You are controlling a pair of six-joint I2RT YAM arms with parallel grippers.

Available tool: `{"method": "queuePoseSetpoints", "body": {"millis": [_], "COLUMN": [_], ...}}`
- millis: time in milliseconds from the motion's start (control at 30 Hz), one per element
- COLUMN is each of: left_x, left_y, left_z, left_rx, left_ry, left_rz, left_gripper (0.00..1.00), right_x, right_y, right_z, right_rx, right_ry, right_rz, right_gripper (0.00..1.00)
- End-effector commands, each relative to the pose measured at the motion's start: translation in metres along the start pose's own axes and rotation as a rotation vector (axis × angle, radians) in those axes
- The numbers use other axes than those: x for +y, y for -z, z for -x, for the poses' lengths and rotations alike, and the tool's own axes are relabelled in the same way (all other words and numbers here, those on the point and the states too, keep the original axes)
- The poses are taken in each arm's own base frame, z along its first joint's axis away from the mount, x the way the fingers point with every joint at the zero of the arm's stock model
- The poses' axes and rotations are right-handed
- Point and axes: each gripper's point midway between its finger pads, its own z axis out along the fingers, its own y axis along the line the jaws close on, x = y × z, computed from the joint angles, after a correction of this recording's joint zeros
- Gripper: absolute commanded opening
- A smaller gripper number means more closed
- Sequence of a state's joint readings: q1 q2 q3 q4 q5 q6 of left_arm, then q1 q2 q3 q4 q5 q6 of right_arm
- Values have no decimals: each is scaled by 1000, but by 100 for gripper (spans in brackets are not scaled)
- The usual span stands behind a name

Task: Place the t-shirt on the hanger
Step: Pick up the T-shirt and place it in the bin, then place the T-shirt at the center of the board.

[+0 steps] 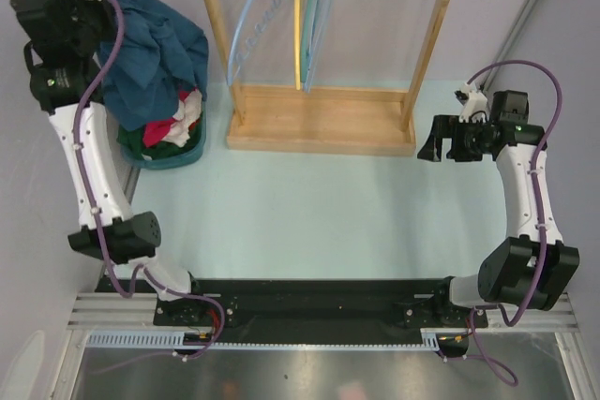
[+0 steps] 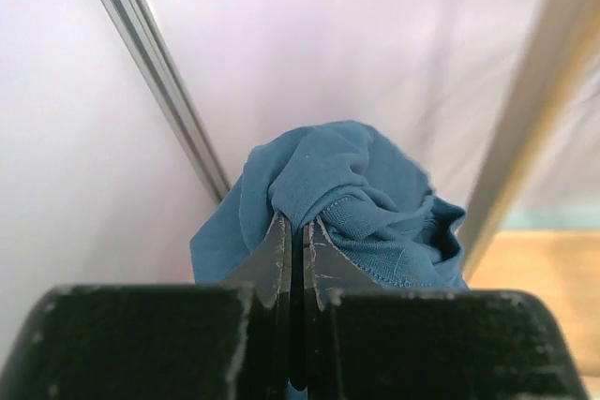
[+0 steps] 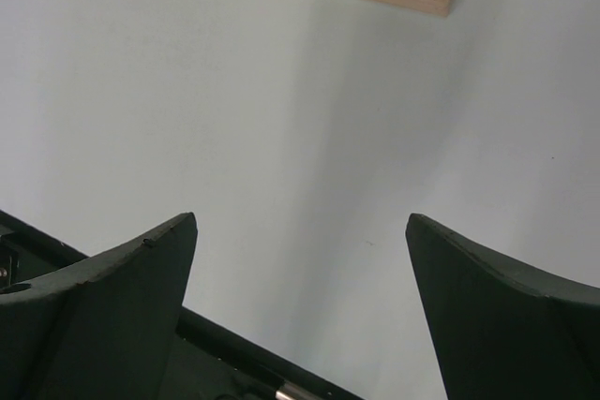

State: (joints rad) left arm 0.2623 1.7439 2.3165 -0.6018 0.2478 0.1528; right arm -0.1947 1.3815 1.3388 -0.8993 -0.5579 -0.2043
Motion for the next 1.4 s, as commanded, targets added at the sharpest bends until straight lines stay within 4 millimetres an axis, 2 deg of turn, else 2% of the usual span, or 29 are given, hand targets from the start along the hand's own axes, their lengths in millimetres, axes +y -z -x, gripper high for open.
{"method": "queuePoseSetpoints", "body": {"millis": [0, 167, 300, 333, 367, 400, 433, 467, 500, 533, 567, 600, 633, 667, 700, 733, 800, 833, 933, 1000, 1100, 1133, 1200, 1233, 1300, 1333, 1367], "left_x": [-20, -43, -62, -69, -76, -99, -114, -130, -145, -165, -174, -184, -207, -218, -229, -254, -281, -305, -331, -341, -349, -350, -349, -342, -333, -319, -310], "left_y": [67, 111, 138, 143, 148, 157, 159, 178, 190, 192, 205, 207, 209, 212, 213, 221, 227, 238, 243, 245, 246, 243, 240, 230, 218, 210, 211], "left_z": [76, 88, 60, 41, 31, 14, -13, -21, -41, -74, -82, -92, -125, -135, -135, -149, -142, -138, -106, -91, -97, -112, -129, -157, -192, -212, -226], "left_rx": [-177, -200, -124, -86, -69, -33, 13, 11, 57, 108, 101, 99, 157, 162, 134, 158, 117, 106, 28, -1, 9, 31, 43, 109, 203, 251, 307], "left_ry": [32, 28, 7, -13, -27, -39, -103, -148, -167, -214, -250, -280, -307, -318, -326, -303, -275, -254, -165, -115, -118, -130, -122, -105, -96, -75, -48], "left_rz": [-55, -130, -191, -219, -252, -379, -469, -540, -609, -683, -699, -719, -783, -811, -828, -904, -978, -1053, -1122, -1176, -1235, -1238, -1258, -1233, -1210, -1187, -1185], "left_gripper": [0, 0, 0, 0, 0, 0, 0, 0, 0, 0, 0, 0, 0, 0, 0, 0, 0, 0, 0, 0, 0, 0, 0, 20, 58, 99, 100], "right_x": [13, 18, 21, 22, 23, 23, 24, 24, 25, 25, 27, 28, 29, 29, 30, 29, 30, 29, 28, 28, 30, 30, 31, 32, 35, 38, 41], "right_y": [24, 32, 35, 36, 36, 35, 35, 35, 33, 33, 32, 29, 27, 25, 23, 23, 25, 26, 29, 30, 29, 28, 26, 24, 20, 19, 16], "right_z": [20, 26, 27, 28, 27, 27, 26, 26, 25, 25, 25, 23, 23, 24, 23, 23, 24, 25, 27, 26, 24, 23, 21, 20, 17, 15, 10], "right_rx": [-68, -94, -100, -101, -102, -101, -102, -102, -99, -100, -103, -97, -96, -96, -92, -92, -97, -103, -113, -114, -107, -105, -98, -94, -78, -68, -43], "right_ry": [53, 70, 70, 70, 67, 66, 63, 59, 54, 50, 48, 32, 23, 18, 2, -4, -5, 0, 10, 11, 9, 7, 6, 4, 4, 13, 16], "right_rz": [8, 8, 15, 18, 22, 26, 29, 31, 42, 46, 54, 71, 78, 85, 94, 93, 88, 83, 66, 61, 75, 80, 97, 102, 128, 141, 147], "right_gripper": [99, 99, 100, 99, 99, 99, 99, 99, 99, 99, 99, 99, 100, 100, 99, 100, 99, 99, 100, 100, 100, 100, 100, 100, 100, 100, 100]}}
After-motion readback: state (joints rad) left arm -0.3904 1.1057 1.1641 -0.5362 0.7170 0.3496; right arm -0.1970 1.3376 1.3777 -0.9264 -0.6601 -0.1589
